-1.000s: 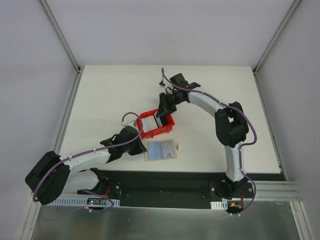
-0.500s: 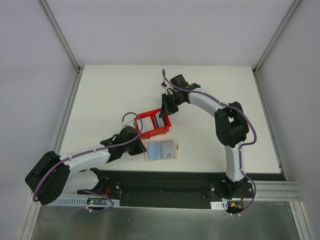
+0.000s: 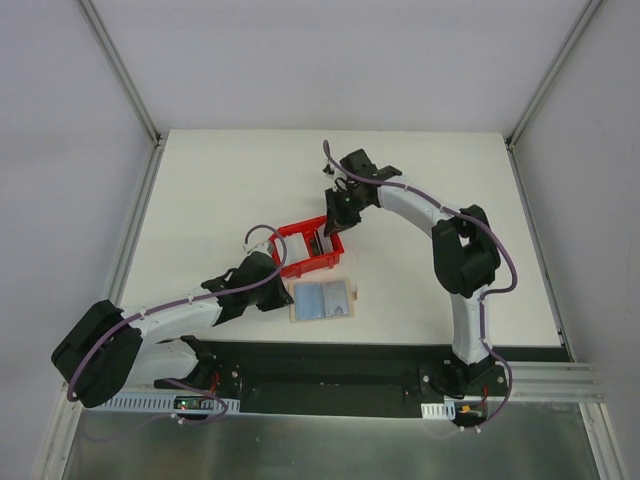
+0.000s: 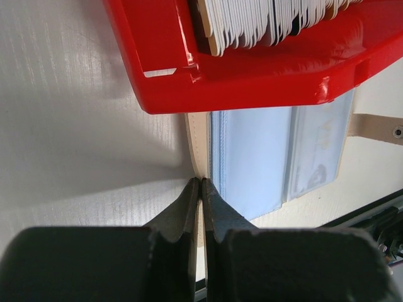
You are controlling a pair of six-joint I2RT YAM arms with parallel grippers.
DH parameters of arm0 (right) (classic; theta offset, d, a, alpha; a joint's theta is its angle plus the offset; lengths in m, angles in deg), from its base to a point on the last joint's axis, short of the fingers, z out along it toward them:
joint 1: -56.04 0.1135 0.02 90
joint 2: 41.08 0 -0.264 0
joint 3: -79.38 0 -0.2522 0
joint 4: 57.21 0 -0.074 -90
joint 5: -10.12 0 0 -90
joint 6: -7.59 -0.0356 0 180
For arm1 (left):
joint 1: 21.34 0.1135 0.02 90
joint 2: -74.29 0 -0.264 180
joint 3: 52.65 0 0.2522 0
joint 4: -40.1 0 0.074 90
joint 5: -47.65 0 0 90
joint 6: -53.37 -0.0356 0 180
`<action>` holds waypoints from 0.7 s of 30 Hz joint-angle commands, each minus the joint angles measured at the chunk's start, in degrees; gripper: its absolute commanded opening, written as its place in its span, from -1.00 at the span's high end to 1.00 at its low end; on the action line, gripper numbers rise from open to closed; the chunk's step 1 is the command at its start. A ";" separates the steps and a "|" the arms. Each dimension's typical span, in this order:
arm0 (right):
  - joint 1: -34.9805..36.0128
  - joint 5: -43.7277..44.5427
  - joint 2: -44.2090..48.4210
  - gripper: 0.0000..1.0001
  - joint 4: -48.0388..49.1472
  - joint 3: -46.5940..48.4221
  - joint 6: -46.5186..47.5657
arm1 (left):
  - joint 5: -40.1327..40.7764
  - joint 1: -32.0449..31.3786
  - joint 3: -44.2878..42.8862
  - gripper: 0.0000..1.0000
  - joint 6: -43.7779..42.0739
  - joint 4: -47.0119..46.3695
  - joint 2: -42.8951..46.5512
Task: Put the credit cards into the card holder
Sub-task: Pick up the credit card from the storage box.
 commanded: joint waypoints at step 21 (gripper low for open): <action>2.32 9.01 5.46 0.99 -2.97 3.13 1.88 | -0.96 0.65 -1.27 1.00 -1.22 -0.99 0.76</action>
